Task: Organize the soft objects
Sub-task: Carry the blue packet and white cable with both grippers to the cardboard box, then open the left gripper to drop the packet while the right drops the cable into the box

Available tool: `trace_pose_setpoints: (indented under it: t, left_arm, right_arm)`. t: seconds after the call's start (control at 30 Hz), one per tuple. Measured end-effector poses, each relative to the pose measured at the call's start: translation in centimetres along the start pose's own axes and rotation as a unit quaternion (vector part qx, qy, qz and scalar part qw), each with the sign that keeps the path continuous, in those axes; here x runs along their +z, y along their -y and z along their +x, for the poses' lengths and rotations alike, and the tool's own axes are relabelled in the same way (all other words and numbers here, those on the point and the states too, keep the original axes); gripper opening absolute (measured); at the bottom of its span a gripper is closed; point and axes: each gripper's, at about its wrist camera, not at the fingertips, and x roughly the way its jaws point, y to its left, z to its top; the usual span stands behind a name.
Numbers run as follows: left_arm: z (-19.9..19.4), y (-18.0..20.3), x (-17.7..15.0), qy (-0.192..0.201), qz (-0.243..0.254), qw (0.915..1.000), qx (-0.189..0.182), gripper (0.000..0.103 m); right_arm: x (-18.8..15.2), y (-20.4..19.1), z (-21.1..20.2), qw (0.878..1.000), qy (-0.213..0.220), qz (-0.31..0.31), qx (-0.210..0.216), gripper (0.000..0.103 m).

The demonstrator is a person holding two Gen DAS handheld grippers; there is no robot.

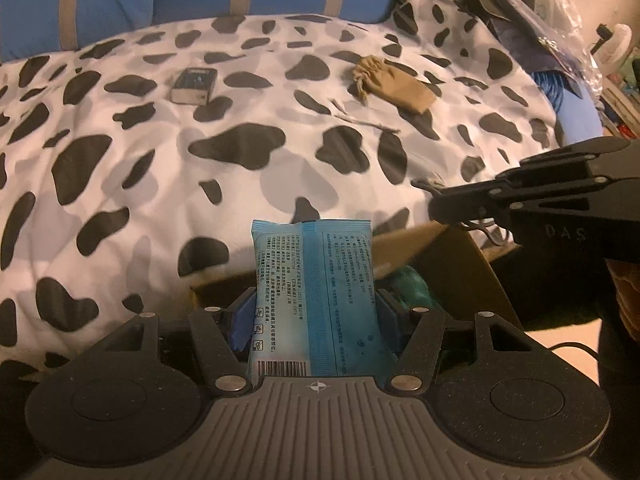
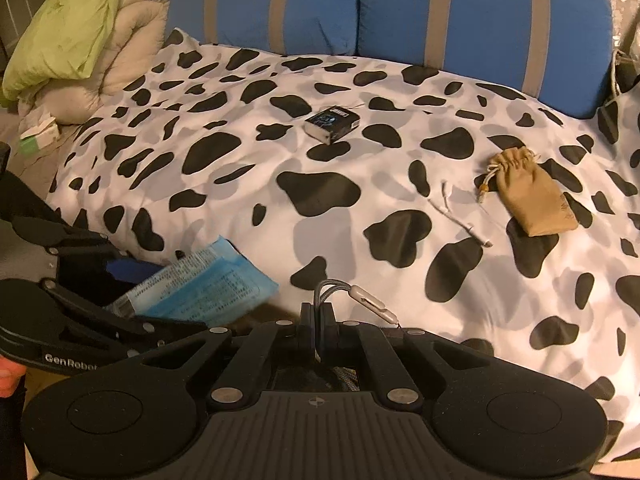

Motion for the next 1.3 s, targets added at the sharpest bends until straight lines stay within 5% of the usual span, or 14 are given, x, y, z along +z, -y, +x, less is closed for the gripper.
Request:
trace_pose_setpoints:
  t: [0.2, 0.33, 0.9, 1.07, 1.13, 1.2, 1.3]
  left_arm:
    - [0.2, 0.9, -0.6, -0.022, 0.023, 0.9985, -0.043, 0.063]
    - [0.1, 1.6, -1.1, -0.026, 0.038, 0.996, -0.077, 0.082]
    - [-1.5, -3.1, -0.6, -0.004, -0.104, 0.9946, 0.009, 0.082]
    - [-1.6, -3.6, -0.6, 0.001, -0.12, 0.9927, 0.01, 0.082]
    - [-1.7, -3.6, -0.6, 0.002, -0.12, 0.9927, 0.011, 0.082]
    - [-1.7, -3.7, -0.7, 0.002, -0.121, 0.9925, 0.012, 0.082]
    - [-1.6, -3.7, -0.7, 0.0, -0.123, 0.9923, 0.015, 0.082]
  right_arm:
    - [-0.5, -0.5, -0.8, 1.0, 0.0, 0.006, 0.0, 0.004]
    - [-0.7, -0.5, -1.4, 1.0, 0.007, 0.011, 0.003, 0.004]
    - [-1.4, -2.1, -0.9, 0.999, -0.012, -0.025, 0.024, 0.005]
    - [-1.3, -3.1, -0.4, 0.995, -0.031, -0.039, 0.084, 0.006]
    - [-1.4, -3.7, 0.0, 0.993, -0.047, -0.051, 0.099, 0.025]
    - [-1.6, -4.3, 0.3, 0.993, -0.058, -0.065, 0.086, 0.067]
    - [-1.7, -4.3, 0.8, 0.992, -0.071, -0.068, 0.077, 0.083]
